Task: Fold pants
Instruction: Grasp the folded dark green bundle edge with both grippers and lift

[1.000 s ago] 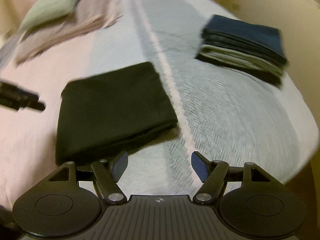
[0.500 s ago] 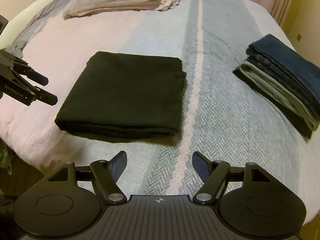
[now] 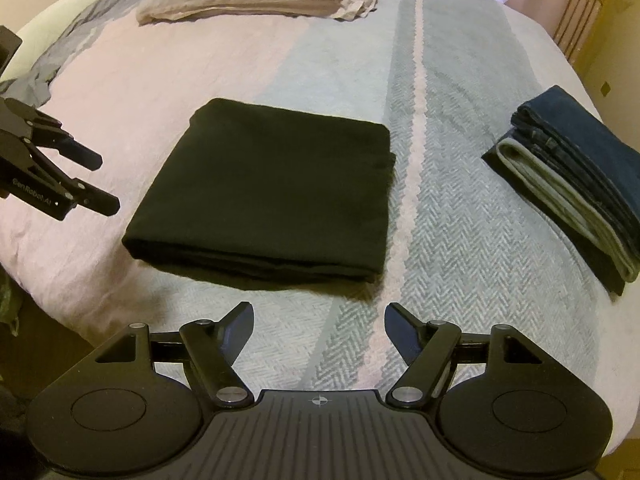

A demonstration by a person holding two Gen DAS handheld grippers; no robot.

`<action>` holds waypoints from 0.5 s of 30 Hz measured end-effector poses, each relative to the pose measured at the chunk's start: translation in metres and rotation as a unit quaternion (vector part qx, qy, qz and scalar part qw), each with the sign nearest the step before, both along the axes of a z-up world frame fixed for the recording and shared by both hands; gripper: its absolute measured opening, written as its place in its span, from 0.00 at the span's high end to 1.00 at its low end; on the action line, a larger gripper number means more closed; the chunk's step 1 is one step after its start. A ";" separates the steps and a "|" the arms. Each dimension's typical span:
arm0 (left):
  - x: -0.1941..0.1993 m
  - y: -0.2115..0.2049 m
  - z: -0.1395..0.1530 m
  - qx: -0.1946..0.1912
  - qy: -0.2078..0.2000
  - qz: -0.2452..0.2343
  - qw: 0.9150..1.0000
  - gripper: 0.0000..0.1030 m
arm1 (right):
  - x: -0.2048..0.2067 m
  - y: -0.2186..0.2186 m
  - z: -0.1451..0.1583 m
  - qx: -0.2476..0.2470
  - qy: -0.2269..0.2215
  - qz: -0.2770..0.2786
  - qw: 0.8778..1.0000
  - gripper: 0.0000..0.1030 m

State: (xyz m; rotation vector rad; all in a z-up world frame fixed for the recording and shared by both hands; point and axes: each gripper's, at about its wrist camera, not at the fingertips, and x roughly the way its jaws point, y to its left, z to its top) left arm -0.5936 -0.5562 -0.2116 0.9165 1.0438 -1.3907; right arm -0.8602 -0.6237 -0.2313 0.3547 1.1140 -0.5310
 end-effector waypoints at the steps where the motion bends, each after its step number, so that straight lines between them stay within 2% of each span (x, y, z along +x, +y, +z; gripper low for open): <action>1: 0.001 0.001 -0.001 -0.001 -0.001 -0.002 1.000 0.27 | 0.002 0.001 -0.001 -0.003 0.002 0.005 1.000 0.32; 5: 0.000 0.010 -0.004 -0.016 -0.020 -0.011 1.000 0.25 | 0.006 0.003 -0.006 -0.022 0.008 0.036 0.999 0.31; 7: -0.003 0.018 -0.005 -0.036 -0.028 -0.017 0.999 0.22 | 0.010 0.005 -0.013 -0.040 0.018 0.073 0.996 0.29; 9: -0.012 0.027 -0.007 -0.058 -0.056 -0.035 0.996 0.18 | 0.015 0.006 -0.024 -0.063 0.035 0.126 0.989 0.26; 12: -0.034 0.040 -0.019 -0.093 -0.116 -0.062 0.987 0.10 | 0.023 0.011 -0.047 -0.119 0.061 0.225 0.965 0.23; 15: -0.057 0.050 -0.041 -0.109 -0.166 -0.078 0.977 0.09 | 0.025 0.014 -0.081 -0.183 0.073 0.318 0.927 0.22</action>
